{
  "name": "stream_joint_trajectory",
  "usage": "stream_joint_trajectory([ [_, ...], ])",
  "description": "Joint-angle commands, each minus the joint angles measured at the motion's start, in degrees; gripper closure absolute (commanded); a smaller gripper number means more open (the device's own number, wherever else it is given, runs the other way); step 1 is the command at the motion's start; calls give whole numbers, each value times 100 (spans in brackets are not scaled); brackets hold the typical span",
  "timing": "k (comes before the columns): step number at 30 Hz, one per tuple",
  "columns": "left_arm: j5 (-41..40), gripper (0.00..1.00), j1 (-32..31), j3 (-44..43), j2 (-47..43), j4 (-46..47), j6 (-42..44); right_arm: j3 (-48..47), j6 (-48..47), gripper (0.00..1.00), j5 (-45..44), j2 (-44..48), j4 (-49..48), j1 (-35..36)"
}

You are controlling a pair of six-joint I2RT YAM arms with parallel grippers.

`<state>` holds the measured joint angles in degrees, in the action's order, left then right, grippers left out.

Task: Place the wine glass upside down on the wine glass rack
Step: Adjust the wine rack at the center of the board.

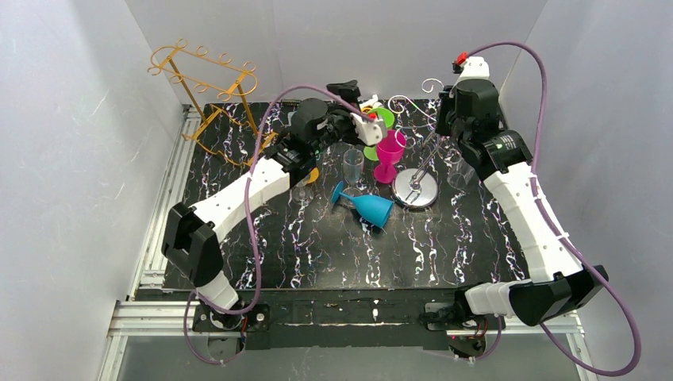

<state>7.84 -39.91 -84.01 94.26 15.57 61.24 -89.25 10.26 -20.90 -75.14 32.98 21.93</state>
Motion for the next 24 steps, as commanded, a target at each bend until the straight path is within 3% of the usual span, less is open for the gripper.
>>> stream_joint_trajectory([
  [1,-142,7,153,-1739,274,-3138,-3013,207,87,99,217,189,-37,93],
  [7,96,24,324,-3892,1505,-5207,-4970,257,100,99,171,289,-81,92],
  [12,515,27,461,-5273,2371,-6062,-5794,302,92,99,114,380,-64,92],
  [24,1312,26,491,-5056,2882,-5953,-6752,507,16,99,-155,639,19,92],
])
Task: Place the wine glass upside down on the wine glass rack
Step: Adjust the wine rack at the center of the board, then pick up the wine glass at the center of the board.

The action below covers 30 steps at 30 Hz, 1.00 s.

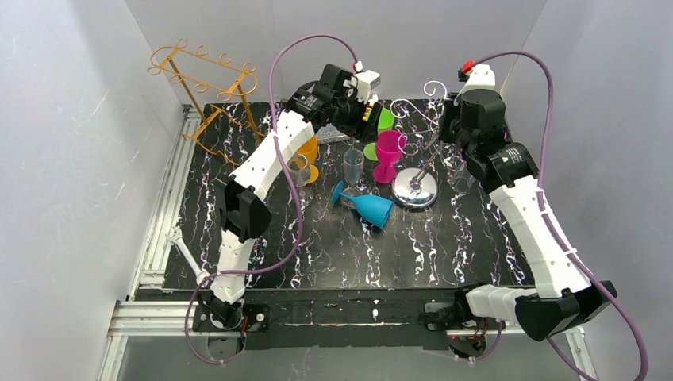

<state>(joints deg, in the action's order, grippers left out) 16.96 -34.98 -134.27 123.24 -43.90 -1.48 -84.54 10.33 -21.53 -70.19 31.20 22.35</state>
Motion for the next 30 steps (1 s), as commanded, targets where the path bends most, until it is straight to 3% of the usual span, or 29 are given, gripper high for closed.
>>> stream_joint_trajectory([
  [1,403,27,4,-66,53,24,-519,41,1,99,-105,144,211,50],
  [15,464,37,18,-421,861,387,-883,-49,-6,99,-176,217,337,50],
  [30,1095,35,276,-194,668,1054,-1508,148,48,99,-64,278,297,50],
])
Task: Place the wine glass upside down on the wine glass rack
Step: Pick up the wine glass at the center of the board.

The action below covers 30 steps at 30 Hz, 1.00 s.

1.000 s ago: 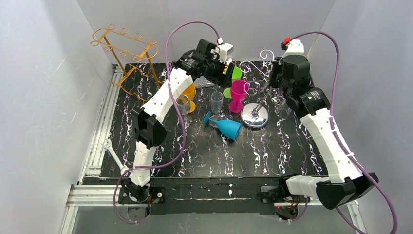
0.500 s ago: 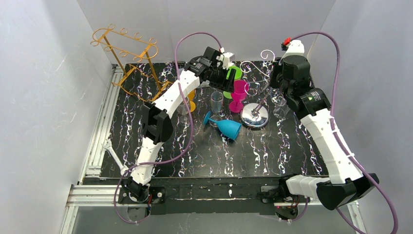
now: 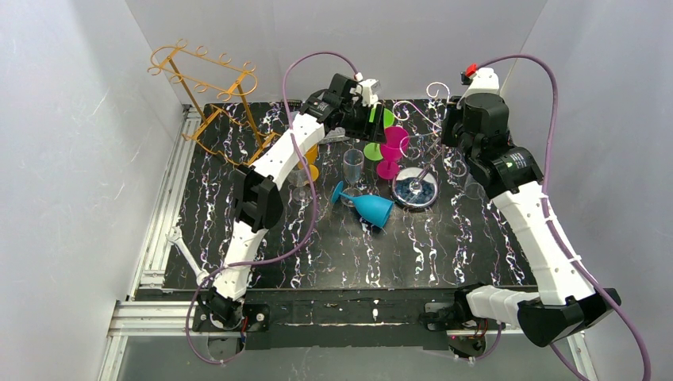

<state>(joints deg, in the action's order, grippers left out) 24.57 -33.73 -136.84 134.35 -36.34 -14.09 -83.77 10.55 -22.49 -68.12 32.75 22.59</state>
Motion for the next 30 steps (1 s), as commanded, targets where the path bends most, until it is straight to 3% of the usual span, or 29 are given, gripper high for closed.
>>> stream_joint_trajectory([
  [1,336,35,149,33,-409,327,-255,64,26,99,39,59,139,26],
  [18,-151,34,-54,-364,54,343,82,211,117,99,151,156,89,26],
  [30,-899,39,-195,-339,139,180,475,171,149,99,203,244,111,26],
])
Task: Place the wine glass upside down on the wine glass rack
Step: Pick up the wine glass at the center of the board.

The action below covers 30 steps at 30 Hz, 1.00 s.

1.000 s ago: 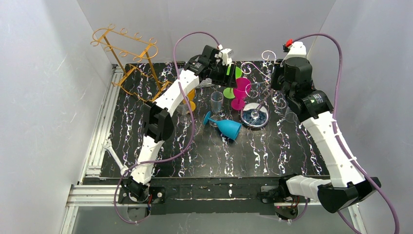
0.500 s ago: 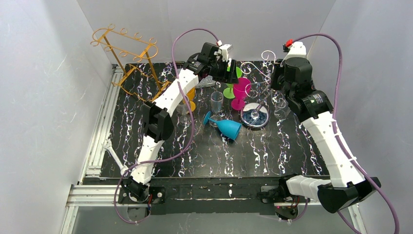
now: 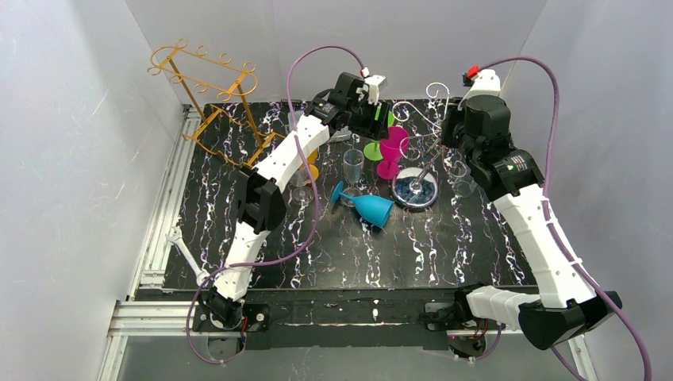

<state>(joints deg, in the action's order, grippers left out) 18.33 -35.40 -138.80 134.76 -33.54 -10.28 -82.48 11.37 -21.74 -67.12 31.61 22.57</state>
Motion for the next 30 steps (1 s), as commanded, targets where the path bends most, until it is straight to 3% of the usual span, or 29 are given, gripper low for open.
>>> stream_joint_trajectory([
  [1,-284,39,-32,-146,111,-100,77,45,78,99,138,149,225,28],
  [13,-357,43,-124,245,29,-83,160,122,118,99,130,198,205,28],
  [17,-436,58,-125,300,-53,-78,220,144,120,99,139,198,198,28],
  [19,-551,74,-121,366,-170,-15,324,159,122,99,154,198,175,28],
  [21,-688,82,-122,477,-314,89,454,166,134,99,170,189,163,28],
  [30,-1621,95,-177,1009,-949,580,1688,198,94,99,171,138,137,28],
])
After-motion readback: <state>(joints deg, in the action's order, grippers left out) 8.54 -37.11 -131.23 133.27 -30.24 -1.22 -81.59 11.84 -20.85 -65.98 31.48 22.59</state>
